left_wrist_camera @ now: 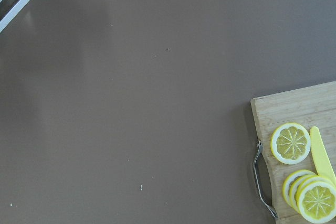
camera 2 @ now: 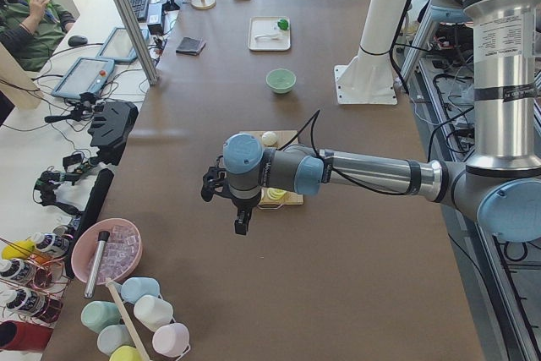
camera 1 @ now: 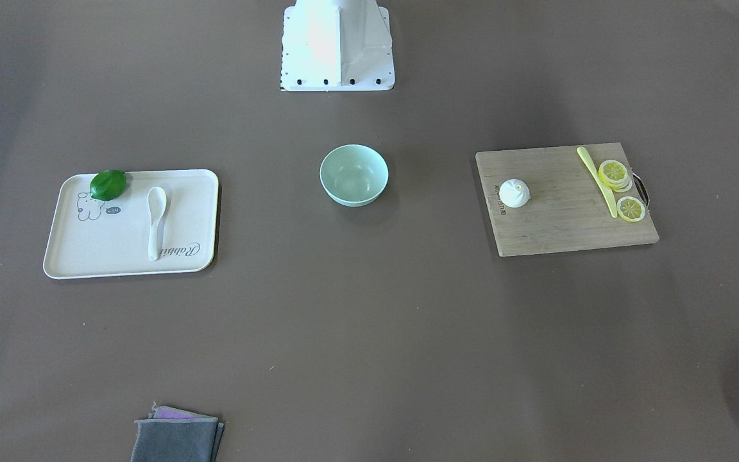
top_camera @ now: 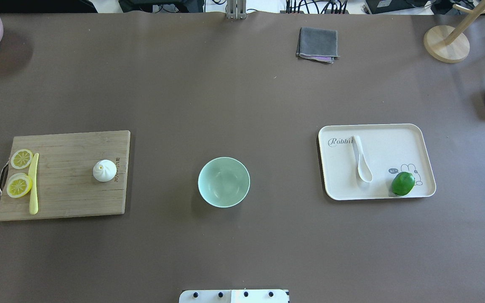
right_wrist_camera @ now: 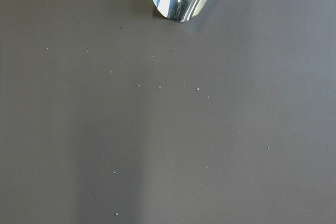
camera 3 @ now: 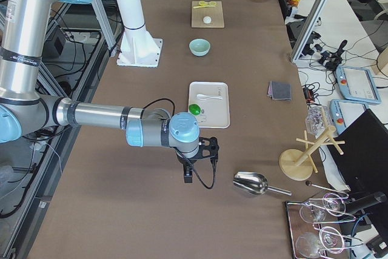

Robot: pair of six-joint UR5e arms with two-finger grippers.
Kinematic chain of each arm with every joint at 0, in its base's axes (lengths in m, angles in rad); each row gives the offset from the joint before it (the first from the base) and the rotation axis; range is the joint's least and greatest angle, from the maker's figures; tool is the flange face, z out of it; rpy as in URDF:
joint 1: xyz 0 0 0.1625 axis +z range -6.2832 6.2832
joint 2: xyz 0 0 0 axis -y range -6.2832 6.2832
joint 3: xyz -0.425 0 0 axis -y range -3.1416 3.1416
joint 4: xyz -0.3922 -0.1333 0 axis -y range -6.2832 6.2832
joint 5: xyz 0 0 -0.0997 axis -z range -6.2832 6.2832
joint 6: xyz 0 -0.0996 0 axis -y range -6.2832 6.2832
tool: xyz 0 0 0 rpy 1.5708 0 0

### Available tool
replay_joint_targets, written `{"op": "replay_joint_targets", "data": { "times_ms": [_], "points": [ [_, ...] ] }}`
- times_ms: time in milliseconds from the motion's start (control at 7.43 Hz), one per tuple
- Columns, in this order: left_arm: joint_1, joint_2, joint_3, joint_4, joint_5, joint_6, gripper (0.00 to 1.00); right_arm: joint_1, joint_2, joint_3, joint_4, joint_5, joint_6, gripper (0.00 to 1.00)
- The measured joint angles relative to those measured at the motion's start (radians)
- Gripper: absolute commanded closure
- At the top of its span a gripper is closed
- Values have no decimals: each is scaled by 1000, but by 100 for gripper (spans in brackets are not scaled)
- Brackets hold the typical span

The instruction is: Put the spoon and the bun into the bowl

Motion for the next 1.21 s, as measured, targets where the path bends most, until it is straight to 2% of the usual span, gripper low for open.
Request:
{"op": "replay_joint_targets", "data": {
  "times_ms": [404, 808, 942, 1212],
  "points": [
    [0, -2, -1, -1, 6, 0, 2, 0, 0, 5, -1, 6, 0, 0],
    [0, -13, -8, -11, 6, 0, 2, 0, 4, 18, -1, 60, 1, 0],
    [0, -18, -11, -44, 2, -2, 2, 0, 7, 20, -1, 63, 2, 0],
    [0, -37, -2, -197, 1, -9, 2, 0, 13, 55, 0, 66, 10, 0]
  ]
}}
